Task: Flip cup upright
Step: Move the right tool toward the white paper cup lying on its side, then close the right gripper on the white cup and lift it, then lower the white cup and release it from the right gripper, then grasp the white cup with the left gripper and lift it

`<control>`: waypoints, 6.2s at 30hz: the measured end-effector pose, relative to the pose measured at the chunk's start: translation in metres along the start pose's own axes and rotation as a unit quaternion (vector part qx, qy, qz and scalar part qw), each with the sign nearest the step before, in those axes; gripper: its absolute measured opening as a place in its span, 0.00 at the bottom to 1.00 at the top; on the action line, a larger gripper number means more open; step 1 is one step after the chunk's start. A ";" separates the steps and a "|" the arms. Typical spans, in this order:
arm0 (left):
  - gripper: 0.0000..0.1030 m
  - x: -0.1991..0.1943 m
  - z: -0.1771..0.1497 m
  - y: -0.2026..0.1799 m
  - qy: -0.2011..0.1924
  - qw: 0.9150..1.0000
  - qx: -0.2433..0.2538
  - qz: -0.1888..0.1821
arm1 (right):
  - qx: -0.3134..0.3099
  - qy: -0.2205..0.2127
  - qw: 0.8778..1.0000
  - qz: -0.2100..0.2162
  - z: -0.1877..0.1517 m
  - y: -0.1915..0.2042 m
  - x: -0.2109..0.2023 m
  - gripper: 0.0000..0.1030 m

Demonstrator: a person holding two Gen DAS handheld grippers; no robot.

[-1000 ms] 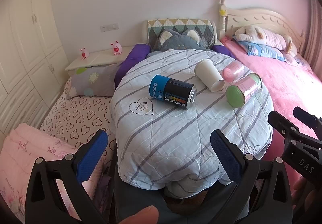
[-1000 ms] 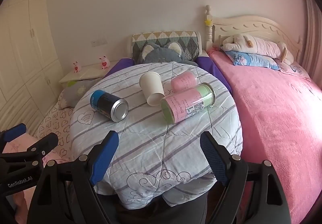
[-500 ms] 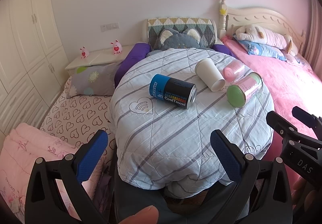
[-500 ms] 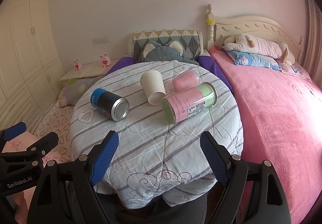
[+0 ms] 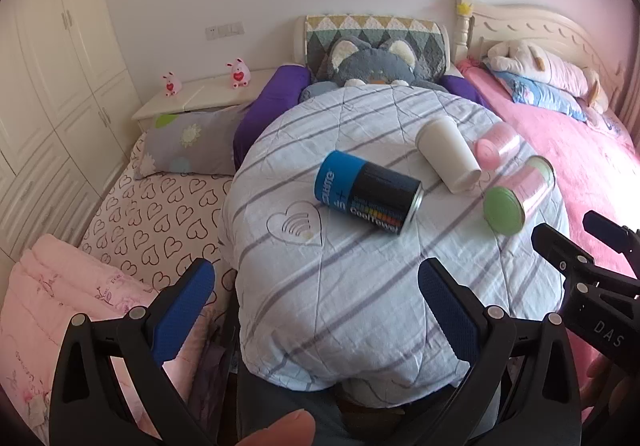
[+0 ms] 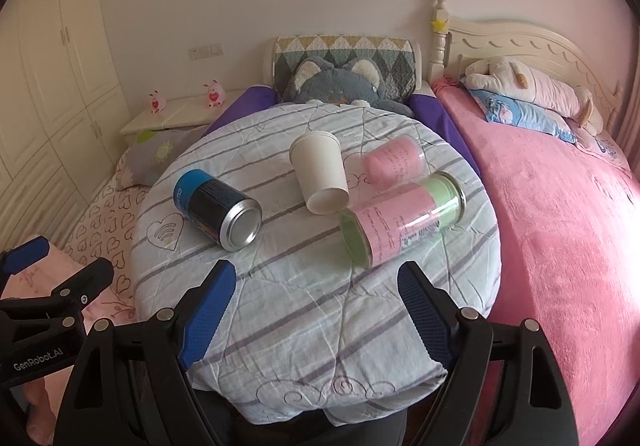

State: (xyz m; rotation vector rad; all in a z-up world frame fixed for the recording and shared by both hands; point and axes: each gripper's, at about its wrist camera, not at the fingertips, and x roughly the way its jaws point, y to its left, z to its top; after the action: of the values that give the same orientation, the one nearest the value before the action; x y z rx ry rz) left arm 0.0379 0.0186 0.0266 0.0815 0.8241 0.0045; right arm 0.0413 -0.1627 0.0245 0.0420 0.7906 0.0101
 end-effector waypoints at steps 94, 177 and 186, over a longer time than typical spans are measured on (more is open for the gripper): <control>1.00 0.260 0.161 0.066 0.080 0.993 -0.082 -0.003 | -0.104 0.244 0.963 0.039 0.216 0.083 0.351 0.66; 1.00 0.318 0.228 -0.100 0.158 0.986 -0.027 0.040 | -0.005 0.115 0.993 0.017 0.222 -0.097 0.267 0.81; 0.84 0.334 0.229 -0.089 0.181 0.982 -0.057 0.022 | -0.012 0.128 0.991 0.030 0.220 -0.091 0.277 0.81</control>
State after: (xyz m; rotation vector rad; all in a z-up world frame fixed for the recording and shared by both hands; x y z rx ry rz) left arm 0.4303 -0.0740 -0.0701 -0.0110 1.1846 0.1117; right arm 0.3921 -0.2543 -0.0220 0.0424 1.0455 0.0824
